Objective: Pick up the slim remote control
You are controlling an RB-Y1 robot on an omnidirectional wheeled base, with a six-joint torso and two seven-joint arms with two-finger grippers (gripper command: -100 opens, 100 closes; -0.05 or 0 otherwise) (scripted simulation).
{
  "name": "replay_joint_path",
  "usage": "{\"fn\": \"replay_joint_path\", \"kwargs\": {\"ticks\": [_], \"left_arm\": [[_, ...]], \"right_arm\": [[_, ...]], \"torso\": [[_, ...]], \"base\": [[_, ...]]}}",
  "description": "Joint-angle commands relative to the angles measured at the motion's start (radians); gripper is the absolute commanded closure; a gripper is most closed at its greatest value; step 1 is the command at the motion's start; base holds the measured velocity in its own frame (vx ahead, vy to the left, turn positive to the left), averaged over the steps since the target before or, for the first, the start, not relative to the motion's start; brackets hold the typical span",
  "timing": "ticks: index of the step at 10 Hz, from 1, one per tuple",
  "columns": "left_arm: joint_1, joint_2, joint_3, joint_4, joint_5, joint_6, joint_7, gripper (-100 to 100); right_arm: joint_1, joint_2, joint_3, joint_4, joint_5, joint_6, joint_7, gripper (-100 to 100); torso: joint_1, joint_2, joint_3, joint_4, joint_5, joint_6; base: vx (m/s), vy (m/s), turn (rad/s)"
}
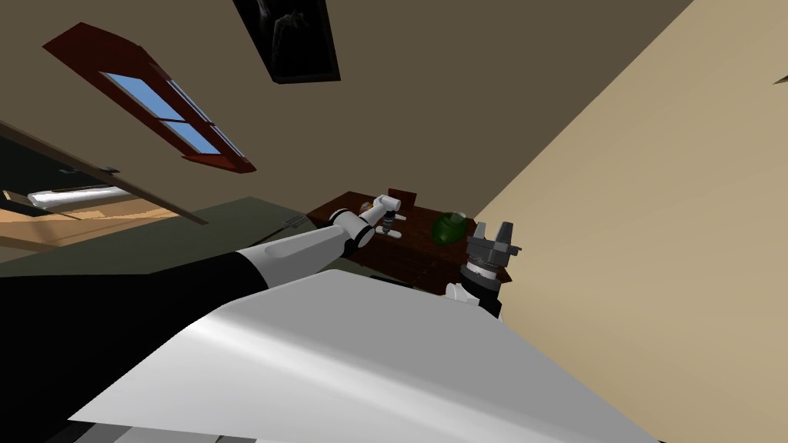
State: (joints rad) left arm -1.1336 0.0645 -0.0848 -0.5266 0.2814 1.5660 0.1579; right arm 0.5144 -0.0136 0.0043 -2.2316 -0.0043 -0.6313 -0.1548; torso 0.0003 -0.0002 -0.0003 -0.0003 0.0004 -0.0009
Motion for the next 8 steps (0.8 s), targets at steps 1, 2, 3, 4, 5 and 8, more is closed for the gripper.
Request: {"fn": "replay_joint_path", "kwargs": {"ticks": [1,2,3,4,5,8], "left_arm": [[0.000,0.000,0.000,0.000,0.000,0.000,0.000,100],[0.000,0.000,0.000,0.000,0.000,0.000,0.000,100],[0.000,0.000,0.000,0.000,0.000,0.000,0.000,100],[0.000,0.000,0.000,0.000,0.000,0.000,0.000,0],[-0.028,0.004,0.002,0.007,0.008,0.019,0.000,100],[-0.026,0.006,0.002,-0.016,0.009,0.038,0.004,0]], "right_arm": [[0.000,0.000,0.000,0.000,0.000,0.000,0.000,0],[0.000,0.000,0.000,0.000,0.000,0.000,0.000,0],[0.000,0.000,0.000,0.000,0.000,0.000,0.000,0],[0.000,0.000,0.000,0.000,0.000,0.000,0.000,0],[0.000,0.000,0.000,0.000,0.000,0.000,0.000,0],[0.000,0.000,0.000,0.000,0.000,0.000,0.000,0]], "torso": [[0.000,0.000,0.000,0.000,0.000,0.000],[0.000,0.000,0.000,0.000,0.000,0.000],[0.000,0.000,0.000,0.000,0.000,0.000],[0.000,0.000,0.000,0.000,0.000,0.000],[0.000,0.000,0.000,0.000,0.000,0.000],[0.000,0.001,0.001,0.001,0.000,0.000]], "base": [[0.000,0.000,0.000],[0.000,0.000,0.000],[0.000,0.000,0.000],[0.000,0.000,0.000],[-0.001,-0.004,0.015],[-0.002,-0.001,0.006]]}}
